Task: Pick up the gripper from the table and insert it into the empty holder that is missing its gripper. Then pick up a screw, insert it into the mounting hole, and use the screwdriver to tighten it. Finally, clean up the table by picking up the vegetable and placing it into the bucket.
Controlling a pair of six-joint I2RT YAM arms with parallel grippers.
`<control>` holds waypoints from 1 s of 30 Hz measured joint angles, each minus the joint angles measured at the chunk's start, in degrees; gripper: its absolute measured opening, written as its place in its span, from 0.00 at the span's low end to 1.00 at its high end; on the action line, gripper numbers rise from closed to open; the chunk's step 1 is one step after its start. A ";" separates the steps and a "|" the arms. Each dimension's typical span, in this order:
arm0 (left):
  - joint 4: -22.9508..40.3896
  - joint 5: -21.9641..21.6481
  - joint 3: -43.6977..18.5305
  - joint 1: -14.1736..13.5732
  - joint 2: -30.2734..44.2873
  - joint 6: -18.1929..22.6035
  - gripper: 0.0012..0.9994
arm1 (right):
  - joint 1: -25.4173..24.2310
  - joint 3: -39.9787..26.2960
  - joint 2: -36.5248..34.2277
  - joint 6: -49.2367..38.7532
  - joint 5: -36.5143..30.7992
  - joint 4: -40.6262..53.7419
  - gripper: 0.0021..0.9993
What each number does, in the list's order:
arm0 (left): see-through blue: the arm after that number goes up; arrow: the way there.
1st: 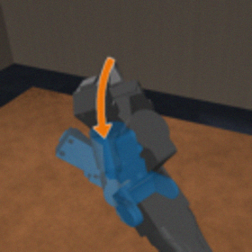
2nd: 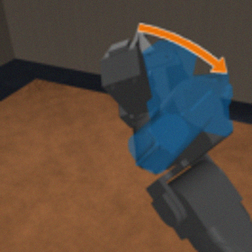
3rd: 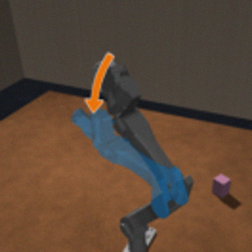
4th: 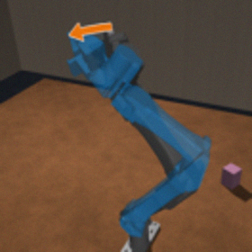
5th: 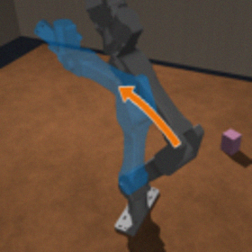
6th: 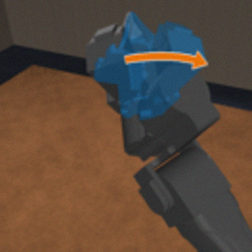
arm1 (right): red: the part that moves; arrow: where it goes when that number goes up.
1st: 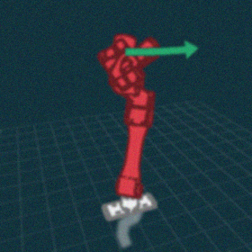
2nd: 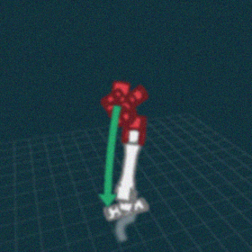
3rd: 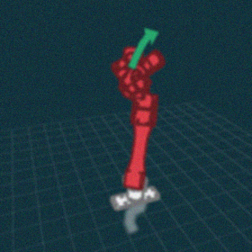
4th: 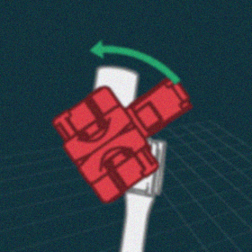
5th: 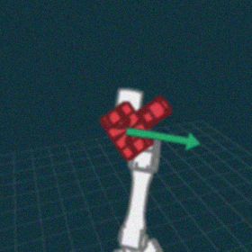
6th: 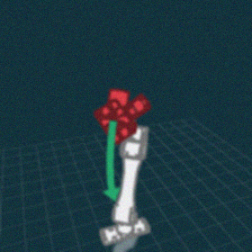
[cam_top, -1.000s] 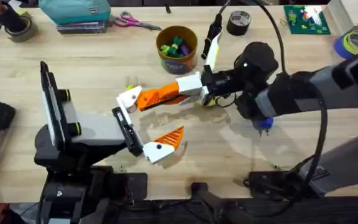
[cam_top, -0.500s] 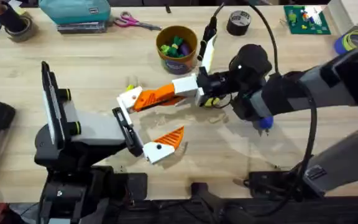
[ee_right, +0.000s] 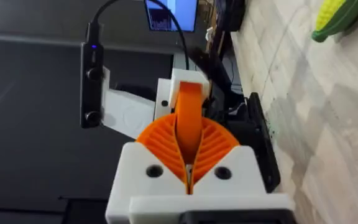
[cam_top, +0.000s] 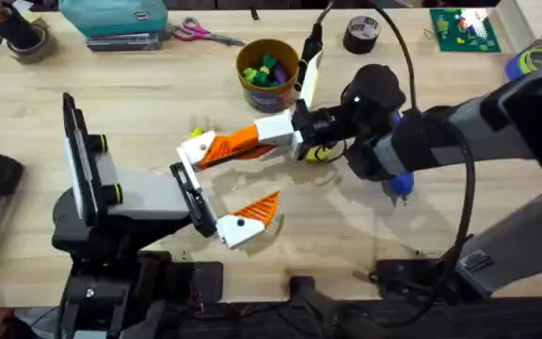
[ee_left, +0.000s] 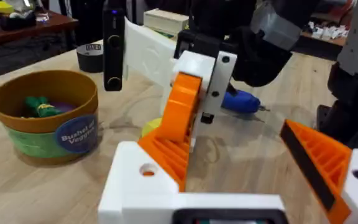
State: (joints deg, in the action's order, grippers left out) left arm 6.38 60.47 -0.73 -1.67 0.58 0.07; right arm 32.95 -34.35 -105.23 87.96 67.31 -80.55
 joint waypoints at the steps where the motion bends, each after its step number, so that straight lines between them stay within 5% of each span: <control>1: -0.01 0.00 0.00 0.00 0.00 0.16 0.99 | 0.15 -0.24 -0.07 0.12 0.00 0.06 0.01; 30: -0.01 -0.26 0.00 0.00 0.00 0.09 0.99 | -0.11 -5.01 -2.78 0.27 2.69 3.21 0.01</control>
State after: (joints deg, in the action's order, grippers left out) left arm 6.37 60.20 -0.73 -1.67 0.58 0.16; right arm 32.84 -39.35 -108.01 88.23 70.00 -77.34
